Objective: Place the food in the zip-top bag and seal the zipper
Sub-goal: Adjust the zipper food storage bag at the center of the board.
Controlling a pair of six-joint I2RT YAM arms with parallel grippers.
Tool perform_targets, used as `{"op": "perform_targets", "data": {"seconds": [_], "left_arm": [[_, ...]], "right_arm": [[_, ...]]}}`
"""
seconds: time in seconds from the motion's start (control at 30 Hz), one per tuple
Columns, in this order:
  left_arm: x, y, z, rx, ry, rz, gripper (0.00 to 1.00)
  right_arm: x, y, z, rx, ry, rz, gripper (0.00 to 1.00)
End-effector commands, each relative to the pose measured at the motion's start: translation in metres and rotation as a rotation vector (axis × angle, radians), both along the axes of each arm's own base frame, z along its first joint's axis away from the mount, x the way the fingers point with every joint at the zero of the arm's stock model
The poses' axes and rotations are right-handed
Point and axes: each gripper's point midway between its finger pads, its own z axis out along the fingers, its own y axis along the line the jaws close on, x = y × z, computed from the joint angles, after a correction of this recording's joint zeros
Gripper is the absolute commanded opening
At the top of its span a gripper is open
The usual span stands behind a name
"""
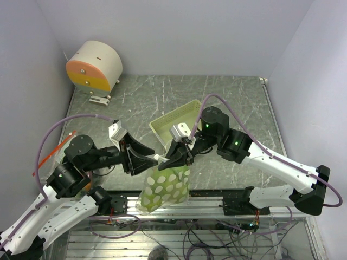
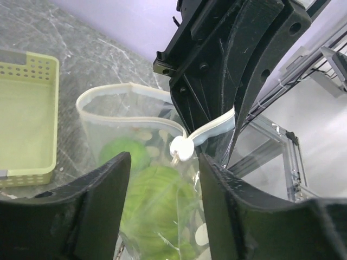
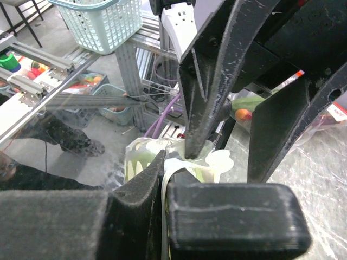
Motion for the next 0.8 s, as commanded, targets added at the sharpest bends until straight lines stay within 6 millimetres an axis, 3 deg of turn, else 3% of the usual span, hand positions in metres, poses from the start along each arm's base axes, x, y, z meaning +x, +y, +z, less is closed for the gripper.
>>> {"op": "perform_targets", "data": {"seconds": [0.0,0.07,0.1,0.27,0.33,0.5,0.77], "left_arm": [[-0.011,-0.006,0.012,-0.069,-0.020,-0.074,0.69],[-0.013,-0.007,0.012,-0.082,-0.017,-0.092,0.71],[-0.013,-0.008,0.010,-0.082,-0.012,-0.098,0.67],[-0.015,-0.011,0.003,-0.070,0.000,-0.126,0.31],[-0.014,-0.011,0.002,-0.069,-0.002,-0.125,0.09],[-0.002,0.002,0.001,0.002,-0.038,-0.009,0.07],[0.032,0.041,-0.013,0.167,-0.080,0.279,0.07]], "right_arm": [[-0.001,-0.001,0.018,0.053,-0.042,0.008,0.00],[-0.001,-0.001,0.019,0.054,-0.044,0.010,0.00],[-0.001,-0.001,0.019,0.053,-0.044,0.010,0.00],[0.001,-0.001,0.019,0.052,-0.049,-0.006,0.00],[0.001,-0.002,0.019,0.050,-0.050,-0.011,0.00],[0.011,-0.001,0.010,0.013,-0.051,-0.083,0.00],[0.037,-0.001,-0.033,-0.123,-0.003,-0.259,0.00]]}}
